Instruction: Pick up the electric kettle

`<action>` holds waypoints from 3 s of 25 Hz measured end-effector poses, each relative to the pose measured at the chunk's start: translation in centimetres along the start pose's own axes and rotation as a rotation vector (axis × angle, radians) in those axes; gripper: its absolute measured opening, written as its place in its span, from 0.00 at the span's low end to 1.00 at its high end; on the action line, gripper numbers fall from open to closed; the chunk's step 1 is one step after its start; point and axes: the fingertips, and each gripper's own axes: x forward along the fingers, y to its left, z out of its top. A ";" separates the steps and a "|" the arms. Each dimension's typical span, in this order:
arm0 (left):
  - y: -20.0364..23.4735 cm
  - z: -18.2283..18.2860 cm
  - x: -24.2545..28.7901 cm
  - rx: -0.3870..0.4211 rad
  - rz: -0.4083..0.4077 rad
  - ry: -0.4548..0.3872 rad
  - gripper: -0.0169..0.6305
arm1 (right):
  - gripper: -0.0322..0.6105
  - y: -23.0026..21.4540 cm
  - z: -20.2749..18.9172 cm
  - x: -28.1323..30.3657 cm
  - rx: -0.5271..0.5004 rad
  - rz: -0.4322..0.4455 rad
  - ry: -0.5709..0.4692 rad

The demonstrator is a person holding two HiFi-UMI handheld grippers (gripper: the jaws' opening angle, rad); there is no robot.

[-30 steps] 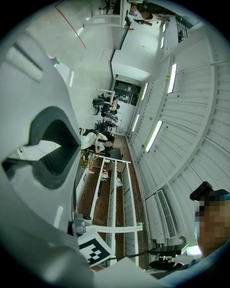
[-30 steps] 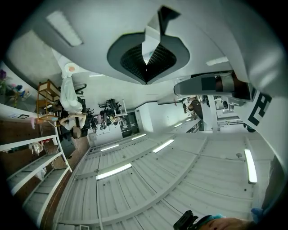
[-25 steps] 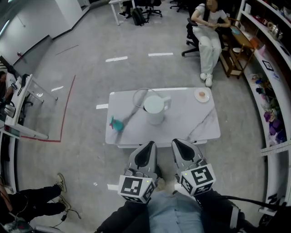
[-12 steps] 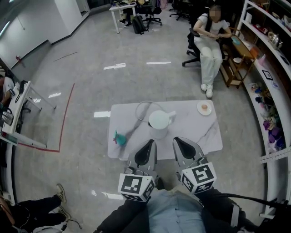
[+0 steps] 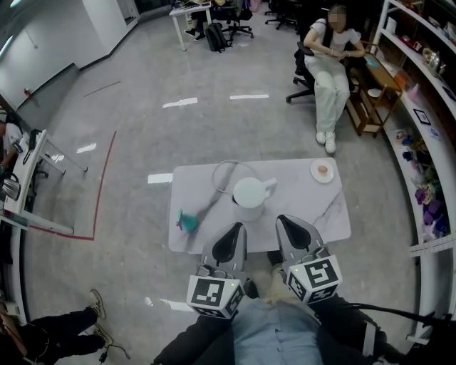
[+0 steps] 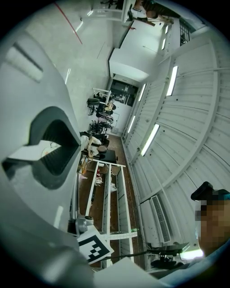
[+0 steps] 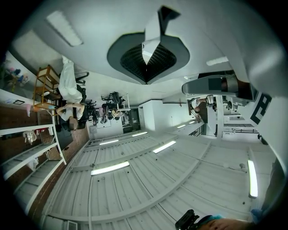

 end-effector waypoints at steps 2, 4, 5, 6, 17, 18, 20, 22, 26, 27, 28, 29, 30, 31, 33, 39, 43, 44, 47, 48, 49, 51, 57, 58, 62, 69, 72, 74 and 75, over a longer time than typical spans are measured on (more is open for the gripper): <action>0.6 -0.2 0.7 -0.005 0.020 0.010 0.03 | 0.09 -0.6 -0.3 0.8 0.011 0.001 0.009; 1.3 -0.3 1.6 -0.009 0.051 0.019 0.03 | 0.09 -1.3 -0.6 1.7 0.017 0.006 0.014; 1.6 -0.4 2.2 -0.012 0.064 0.024 0.03 | 0.09 -1.7 -0.7 2.2 0.017 0.010 0.015; 1.8 -0.5 2.8 -0.014 0.070 0.026 0.03 | 0.09 -2.2 -0.8 2.7 0.018 0.014 0.017; 3.7 -3.1 9.1 -0.016 0.122 0.034 0.03 | 0.09 -6.8 -2.5 7.6 0.025 0.055 0.044; 4.2 -3.4 9.6 -0.012 0.132 0.036 0.03 | 0.09 -7.0 -2.8 8.2 0.017 0.059 0.044; 5.1 -4.3 10.4 -0.001 0.153 0.042 0.03 | 0.09 -7.6 -3.5 9.3 -0.001 0.064 0.047; 6.0 -5.5 11.0 -0.001 0.178 0.052 0.03 | 0.09 -8.3 -4.7 10.3 -0.008 0.064 0.055; 8.5 -8.3 12.0 -0.036 0.243 0.046 0.03 | 0.09 -10.2 -7.7 12.6 0.003 0.053 0.064; 9.1 -9.3 12.3 -0.038 0.256 0.045 0.03 | 0.09 -10.8 -8.5 13.2 0.003 0.049 0.064; 9.7 -10.3 12.4 -0.037 0.268 0.049 0.03 | 0.09 -11.4 -9.4 13.7 0.001 0.046 0.064; 10.3 -11.4 12.7 -0.037 0.279 0.052 0.03 | 0.09 -12.0 -10.4 14.2 -0.001 0.043 0.067; 10.9 -12.4 13.0 -0.039 0.289 0.053 0.03 | 0.09 -12.5 -11.5 14.8 -0.002 0.040 0.075; 11.5 -13.4 13.3 -0.044 0.302 0.055 0.03 | 0.09 -13.1 -12.6 15.4 -0.004 0.038 0.087; 12.8 -15.5 13.8 -0.054 0.331 0.071 0.03 | 0.09 -14.2 -14.7 16.4 -0.007 0.038 0.113; 16.2 -21.7 14.5 -0.070 0.414 0.138 0.03 | 0.09 -16.4 -19.8 19.0 0.004 0.059 0.145; 17.7 -23.8 14.8 -0.063 0.440 0.156 0.03 | 0.09 -17.2 -22.3 20.2 -0.003 0.064 0.178; 17.9 -24.1 14.9 -0.059 0.448 0.158 0.03 | 0.09 -17.3 -22.9 20.4 -0.004 0.064 0.186; 19.1 -25.2 14.8 -0.048 0.481 0.171 0.03 | 0.10 -17.6 -24.2 21.0 -0.006 0.055 0.203; 19.6 -25.5 14.9 -0.045 0.497 0.177 0.03 | 0.11 -17.8 -24.5 21.3 -0.006 0.049 0.206; 20.2 -25.9 15.0 -0.044 0.514 0.184 0.03 | 0.12 -18.0 -24.8 21.6 -0.005 0.043 0.210; 21.3 -26.5 15.1 -0.047 0.544 0.194 0.07 | 0.19 -18.4 -25.5 22.2 -0.005 0.037 0.218; 23.2 -27.7 14.8 -0.059 0.605 0.206 0.16 | 0.31 -19.1 -26.2 22.8 -0.001 0.043 0.211; 23.4 -27.8 14.9 -0.059 0.609 0.207 0.16 | 0.32 -19.1 -26.4 22.8 -0.006 0.045 0.217; 23.8 -28.4 15.7 -0.058 0.610 0.221 0.16 | 0.36 -19.6 -28.1 23.1 -0.024 0.050 0.269; 24.0 -30.0 17.1 -0.067 0.597 0.237 0.16 | 0.38 -20.0 -29.4 26.1 -0.062 0.075 0.265; 24.4 -30.4 17.6 -0.077 0.607 0.235 0.15 | 0.38 -20.0 -29.5 27.4 -0.071 0.088 0.260; 24.8 -30.3 17.8 -0.082 0.621 0.229 0.15 | 0.38 -19.7 -29.6 28.1 -0.078 0.105 0.256; 25.1 -30.4 17.8 -0.081 0.625 0.227 0.15 | 0.38 -19.5 -29.5 28.5 -0.082 0.114 0.251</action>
